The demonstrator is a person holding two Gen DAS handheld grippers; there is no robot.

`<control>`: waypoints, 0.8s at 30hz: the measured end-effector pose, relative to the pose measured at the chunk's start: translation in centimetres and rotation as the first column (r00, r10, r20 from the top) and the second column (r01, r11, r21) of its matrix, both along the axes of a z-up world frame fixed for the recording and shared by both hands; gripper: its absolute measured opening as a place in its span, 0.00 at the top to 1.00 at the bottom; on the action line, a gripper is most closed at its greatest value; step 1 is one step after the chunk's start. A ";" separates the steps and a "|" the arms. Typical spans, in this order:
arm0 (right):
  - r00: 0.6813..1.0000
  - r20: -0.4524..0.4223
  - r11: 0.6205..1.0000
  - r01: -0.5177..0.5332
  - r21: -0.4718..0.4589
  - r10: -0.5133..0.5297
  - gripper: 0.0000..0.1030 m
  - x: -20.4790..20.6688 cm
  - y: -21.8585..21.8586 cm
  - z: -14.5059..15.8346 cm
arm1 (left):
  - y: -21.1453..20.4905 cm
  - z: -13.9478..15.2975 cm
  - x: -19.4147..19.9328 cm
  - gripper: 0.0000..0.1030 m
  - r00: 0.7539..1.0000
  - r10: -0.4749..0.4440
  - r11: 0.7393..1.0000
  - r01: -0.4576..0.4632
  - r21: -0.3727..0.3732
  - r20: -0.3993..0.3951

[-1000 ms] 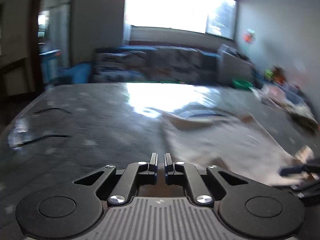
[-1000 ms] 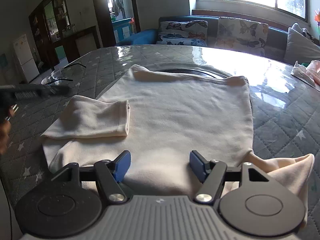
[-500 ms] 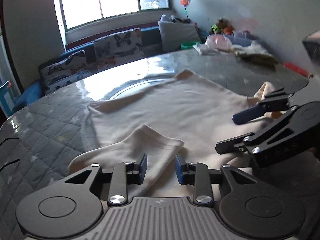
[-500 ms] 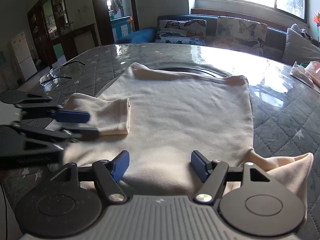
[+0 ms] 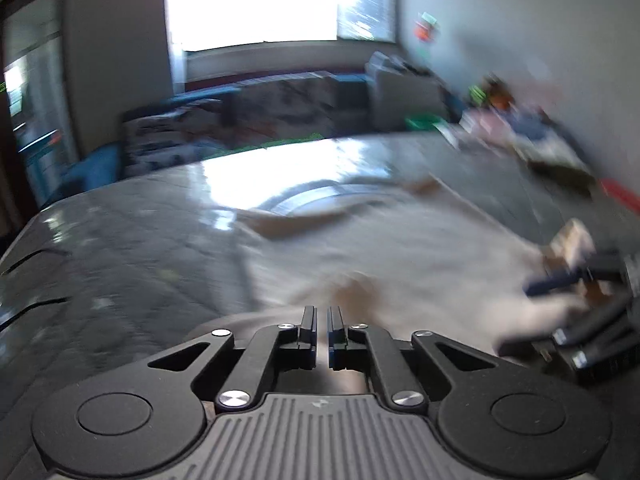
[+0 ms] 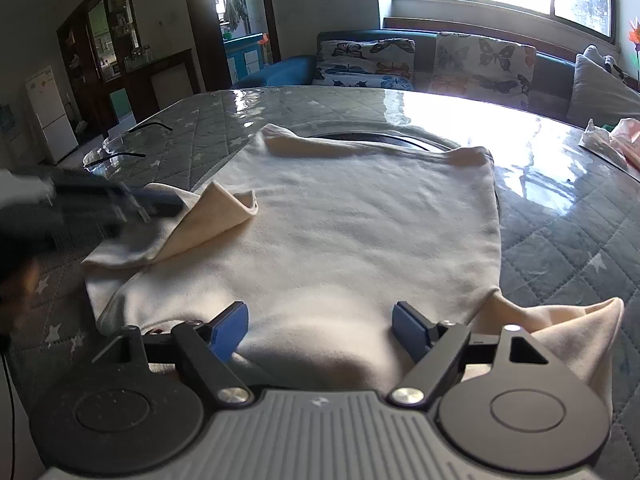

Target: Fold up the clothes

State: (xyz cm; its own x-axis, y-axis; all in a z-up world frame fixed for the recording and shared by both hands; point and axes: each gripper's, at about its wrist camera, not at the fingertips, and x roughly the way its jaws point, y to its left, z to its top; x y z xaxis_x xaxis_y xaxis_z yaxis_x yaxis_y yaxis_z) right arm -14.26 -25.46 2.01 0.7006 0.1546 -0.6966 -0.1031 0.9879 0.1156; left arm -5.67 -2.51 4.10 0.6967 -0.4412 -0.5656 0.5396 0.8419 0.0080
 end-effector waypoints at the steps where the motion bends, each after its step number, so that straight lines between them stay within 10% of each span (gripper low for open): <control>1: 1.000 0.000 1.000 0.000 -0.002 0.000 0.21 0.0 0.0 0.0 | 1.3 0.5 0.3 0.95 0.999 0.044 0.999 -0.044 -0.025 0.007; 11: 1.000 0.003 0.999 0.009 0.032 -0.009 0.27 0.8 0.6 0.9 | 8.8 0.7 1.1 0.90 0.973 0.225 0.972 -0.227 -0.053 -0.048; 24: 0.992 -0.076 0.991 -0.098 0.088 0.105 0.72 6.2 4.8 0.6 | 7.6 -1.0 -4.4 0.04 0.978 0.201 0.980 -0.201 0.005 0.055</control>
State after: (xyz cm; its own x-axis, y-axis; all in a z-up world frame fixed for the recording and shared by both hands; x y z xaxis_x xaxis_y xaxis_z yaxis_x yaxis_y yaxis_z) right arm -8.10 -20.63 2.66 0.6205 0.2823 -0.7316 -0.1894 0.9593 0.2096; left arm -10.06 5.14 3.06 0.8001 -0.2832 -0.5287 0.3581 0.9327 0.0422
